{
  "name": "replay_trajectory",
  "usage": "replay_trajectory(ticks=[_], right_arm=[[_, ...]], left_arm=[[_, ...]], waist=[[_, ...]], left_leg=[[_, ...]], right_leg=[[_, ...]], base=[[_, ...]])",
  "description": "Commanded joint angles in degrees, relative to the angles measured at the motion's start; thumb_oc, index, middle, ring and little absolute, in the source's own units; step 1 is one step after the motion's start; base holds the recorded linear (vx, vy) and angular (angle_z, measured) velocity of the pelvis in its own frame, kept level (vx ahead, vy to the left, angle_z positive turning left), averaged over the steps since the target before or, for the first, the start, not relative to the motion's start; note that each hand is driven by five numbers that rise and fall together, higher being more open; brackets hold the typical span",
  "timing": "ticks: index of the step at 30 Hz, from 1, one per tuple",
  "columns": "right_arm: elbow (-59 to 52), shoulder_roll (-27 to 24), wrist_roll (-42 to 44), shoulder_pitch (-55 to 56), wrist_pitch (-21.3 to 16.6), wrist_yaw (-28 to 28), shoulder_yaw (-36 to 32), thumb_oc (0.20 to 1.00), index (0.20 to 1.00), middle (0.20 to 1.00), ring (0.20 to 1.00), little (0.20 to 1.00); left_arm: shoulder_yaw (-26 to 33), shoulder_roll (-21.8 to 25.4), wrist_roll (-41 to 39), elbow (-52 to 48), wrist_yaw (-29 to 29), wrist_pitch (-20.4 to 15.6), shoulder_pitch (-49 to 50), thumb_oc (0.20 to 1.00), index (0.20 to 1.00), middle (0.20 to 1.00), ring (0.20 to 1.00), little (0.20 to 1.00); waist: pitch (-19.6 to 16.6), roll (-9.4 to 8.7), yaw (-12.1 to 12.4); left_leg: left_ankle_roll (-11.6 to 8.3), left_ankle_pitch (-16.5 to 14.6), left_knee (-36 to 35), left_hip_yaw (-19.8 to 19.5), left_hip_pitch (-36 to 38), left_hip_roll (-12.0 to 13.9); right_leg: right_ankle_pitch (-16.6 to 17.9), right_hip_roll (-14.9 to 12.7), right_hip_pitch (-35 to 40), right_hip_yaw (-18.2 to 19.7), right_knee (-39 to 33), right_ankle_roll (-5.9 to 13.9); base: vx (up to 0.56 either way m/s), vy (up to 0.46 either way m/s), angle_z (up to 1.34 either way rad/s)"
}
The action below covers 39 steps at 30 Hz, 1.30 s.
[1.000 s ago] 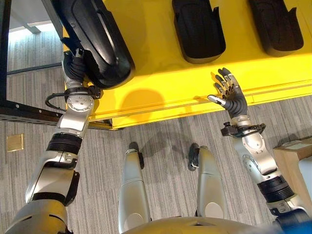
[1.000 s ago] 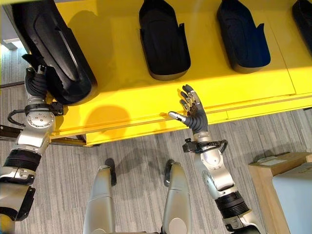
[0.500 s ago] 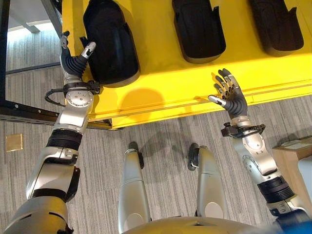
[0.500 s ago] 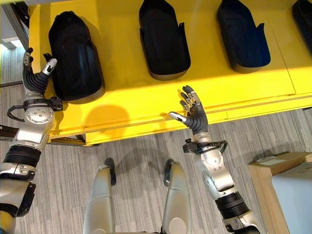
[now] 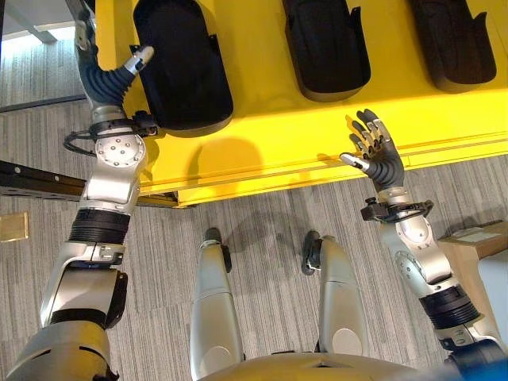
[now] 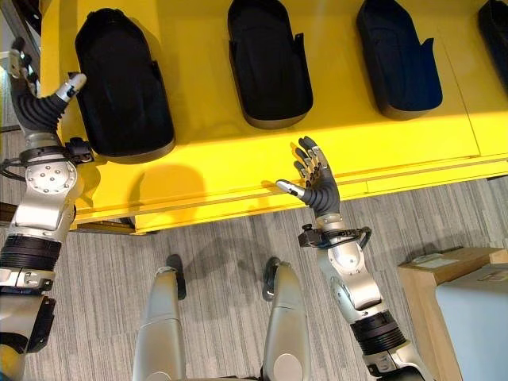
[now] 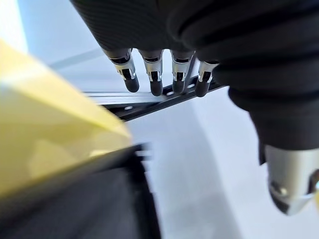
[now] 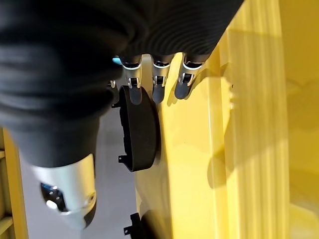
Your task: Move parts from the plastic box to the shelf.
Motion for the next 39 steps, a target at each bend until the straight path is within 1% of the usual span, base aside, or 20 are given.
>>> replay_trajectory(ticks=[1,6,8,9,10,11,14,17,19,22,23,24,25,26,27,29,30,32,33,39], right_arm=[[-4.18,-1.84,0.85,-0.69,-3.05,0.22,-2.88,1.0,1.0,1.0,1.0,1.0],[-4.85,-2.43,0.75,0.15,-3.43,1.01,-3.31,1.0,1.0,1.0,1.0,1.0],[-5.38,-2.58,0.56,1.32,-3.73,1.7,-3.84,1.0,1.0,1.0,1.0,1.0],[-5.63,-2.62,0.67,1.68,-3.82,1.9,-4.12,1.0,1.0,1.0,1.0,1.0],[-5.68,-2.84,0.74,2.09,-3.95,1.97,-4.81,1.0,1.0,1.0,1.0,1.0],[-5.73,-2.9,0.74,2.4,-3.94,2.12,-5.02,1.0,1.0,1.0,1.0,1.0],[-6.05,-2.79,0.73,2.92,-4.08,2.47,-5.94,1.0,1.0,1.0,1.0,1.0],[-6.9,-2.43,0.64,3.51,-4.35,2.45,-6.95,1.0,1.0,1.0,1.0,1.0],[-7.39,-2.4,0.59,3.76,-4.41,2.43,-7.16,1.0,1.0,1.0,1.0,1.0],[-8.43,-1.87,-0.15,4.89,-5.04,1.67,-8.49,1.0,1.0,1.0,1.0,1.0],[-8.53,-1.88,-0.16,5.02,-5.05,1.67,-8.5,1.0,1.0,1.0,1.0,1.0],[-8.97,-1.36,-1.1,5.37,-5.53,0.83,-9.04,1.0,1.0,1.0,1.0,1.0],[-9.05,-1.37,-1.15,5.51,-5.55,0.78,-9.06,1.0,1.0,1.0,1.0,1.0],[-9.2,-1.15,-1.59,5.46,-5.9,0.29,-8.75,1.0,1.0,1.0,1.0,1.0],[-9.12,-0.98,-1.74,5.38,-6.16,-0.12,-8.78,1.0,1.0,1.0,1.0,1.0],[-9.2,-0.84,-1.93,5.45,-6.49,-0.56,-9.02,1.0,1.0,1.0,1.0,1.0],[-9.06,-0.85,-2.26,5.41,-6.62,-0.88,-8.92,1.0,1.0,1.0,1.0,1.0],[-8.71,-0.46,-2.72,5.19,-7.11,-1.73,-8.73,1.0,1.0,1.0,1.0,1.0],[-8.43,-0.31,-2.84,5.15,-7.38,-2.22,-8.73,1.0,1.0,1.0,1.0,1.0],[-7.4,0.35,-3.47,4.56,-7.97,-3.95,-8.2,1.0,1.0,1.0,1.0,1.0]], left_arm=[[3.18,5.02,2.27,-4.58,2.99,-5.28,0.29,1.0,1.0,1.0,1.0,1.0],[5.8,8.64,5.58,-8.78,4.66,-5.72,0.82,1.0,1.0,1.0,1.0,1.0],[8.17,11.08,11.41,-12.83,5.92,-5.03,3.08,1.0,1.0,1.0,1.0,1.0],[8.47,11.62,13.77,-14.6,5.42,-4.61,4.4,1.0,1.0,1.0,1.0,1.0],[8.66,12.34,15.8,-16.54,4.34,-4.46,5.81,1.0,1.0,1.0,1.0,1.0],[8.69,12.27,17.21,-17.84,3.7,-4.34,7.22,1.0,1.0,1.0,1.0,1.0],[7.16,12.25,22.26,-22.24,0.67,-4.07,9.7,1.0,1.0,1.0,1.0,1.0],[5.51,11.5,23.31,-26.9,-3.82,-4.69,13.28,1.0,1.0,1.0,1.0,1.0],[5.49,10.84,23.55,-27.89,-4.43,-4.89,14.8,1.0,1.0,1.0,1.0,1.0],[3.12,7.58,27.71,-32.75,-7.91,-5.01,20.06,1.0,1.0,1.0,1.0,1.0],[3.25,7.49,27.81,-33.03,-8.0,-4.93,20.32,1.0,1.0,1.0,1.0,1.0],[0.75,4.74,28.92,-36.01,-9.89,-5.61,23.12,1.0,1.0,1.0,1.0,1.0],[0.77,4.67,28.96,-36.17,-9.95,-5.62,23.27,1.0,1.0,1.0,1.0,1.0],[-1.37,3.33,30.23,-36.4,-10.16,-5.81,24.19,1.0,1.0,1.0,1.0,1.0],[-3.2,2.91,30.34,-36.46,-10.98,-6.12,24.91,1.0,1.0,1.0,1.0,1.0],[-4.81,3.23,31.77,-36.14,-11.73,-6.16,25.78,1.0,1.0,1.0,1.0,1.0],[-5.82,3.64,33.34,-35.74,-11.64,-5.88,26.09,1.0,1.0,1.0,1.0,1.0],[-8.94,3.07,33.31,-34.7,-12.24,-6.53,27.2,1.0,1.0,1.0,1.0,1.0],[-9.66,3.39,34.39,-33.98,-11.94,-6.29,27.56,1.0,1.0,1.0,1.0,1.0],[-15.14,3.81,36.03,-30.08,-13.64,-6.19,29.33,1.0,1.0,1.0,1.0,1.0]], waist=[[-3.13,2.15,0.43],[-3.52,2.32,0.74],[-3.48,2.38,1.14],[-3.76,2.41,1.19],[-3.42,2.38,1.29],[-3.68,2.37,1.33],[-3.58,2.35,1.37],[-3.3,2.31,1.5],[-3.23,2.26,1.51],[-2.69,1.94,1.49],[-2.43,1.93,1.53],[-2.27,1.76,1.46],[-2.01,1.76,1.54],[-2.08,1.71,1.44],[-1.62,1.59,1.38],[-1.38,1.53,1.43],[-1.59,1.48,1.32],[-1.27,1.39,1.4],[-0.83,1.34,1.52],[-0.11,1.06,1.64]], left_leg=[[2.15,-1.45,-0.11,1.72,0.6,1.08],[2.16,-1.52,-0.24,1.76,0.56,1.0],[2.46,0.14,-0.95,2.02,-0.02,0.94],[2.07,-1.44,-0.77,1.75,0.64,0.97],[2.44,0.17,-1.13,1.95,0.0,0.92],[2.04,-1.37,-0.78,1.72,0.56,0.94],[2.04,-1.41,-1.0,1.55,0.65,0.91],[2.01,-1.2,-1.27,1.44,0.77,0.84],[2.01,-1.19,-1.29,1.49,0.85,0.85],[2.1,-1.01,-1.63,1.44,1.09,0.79],[2.44,0.33,-1.78,1.68,0.58,0.77],[2.18,-0.99,-1.73,1.48,1.2,0.88],[2.51,0.34,-1.87,1.72,0.68,0.86],[2.23,-0.97,-1.65,1.49,1.19,0.85],[2.62,0.4,-1.76,1.63,0.63,0.79],[2.66,0.33,-1.75,1.6,0.7,0.79],[2.34,-1.01,-1.62,1.4,1.25,0.85],[2.42,-0.94,-1.67,1.32,1.27,0.81],[2.78,0.51,-1.85,1.46,0.67,0.74],[2.98,0.52,-1.91,1.35,1.0,0.81]], right_leg=[[2.22,0.56,3.09,1.2,-4.84,0.23],[2.25,0.56,2.99,1.22,-4.86,0.33],[3.6,0.36,2.58,0.78,-5.48,-0.05],[2.23,0.48,3.25,0.99,-5.18,0.47],[3.58,0.32,2.76,0.67,-5.61,0.01],[2.26,0.48,3.33,0.95,-5.29,0.43],[2.21,0.49,3.36,0.91,-5.35,0.41],[2.34,0.57,3.4,0.96,-5.46,0.41],[2.38,0.59,3.41,0.97,-5.46,0.37],[2.64,0.68,3.5,0.91,-5.79,0.29],[3.78,0.52,3.05,0.62,-6.05,-0.15],[2.64,0.69,3.64,0.79,-5.92,0.32],[3.77,0.54,3.19,0.5,-6.16,-0.12],[2.62,0.71,3.69,0.69,-5.87,0.31],[3.67,0.59,3.28,0.37,-6.09,-0.14],[3.55,0.62,3.36,0.39,-6.01,-0.18],[2.4,0.71,3.92,0.61,-5.78,0.28],[2.46,0.69,4.05,0.66,-5.66,0.29],[3.72,0.54,3.56,0.38,-6.0,-0.14],[3.85,0.56,4.03,0.42,-6.36,-0.08]], base=[[0.0,0.0,0.0],[0.0,0.0,0.0],[-0.04,0.002,0.0],[-0.09,-0.001,0.01],[0.07,-0.023,0.02],[-0.01,-0.012,0.04],[0.02,-0.014,0.03],[0.0,0.0,0.0],[0.0,0.0,0.0],[-0.03,-0.002,0.0],[0.0,0.0,0.0],[-0.09,-0.008,0.02],[0.07,-0.041,0.04],[-0.1,-0.016,0.04],[-0.02,-0.032,0.06],[-0.01,-0.023,0.06],[0.07,-0.038,0.02],[-0.01,-0.027,-0.01],[-0.09,-0.015,0.01],[-0.02,-0.003,0.0]])
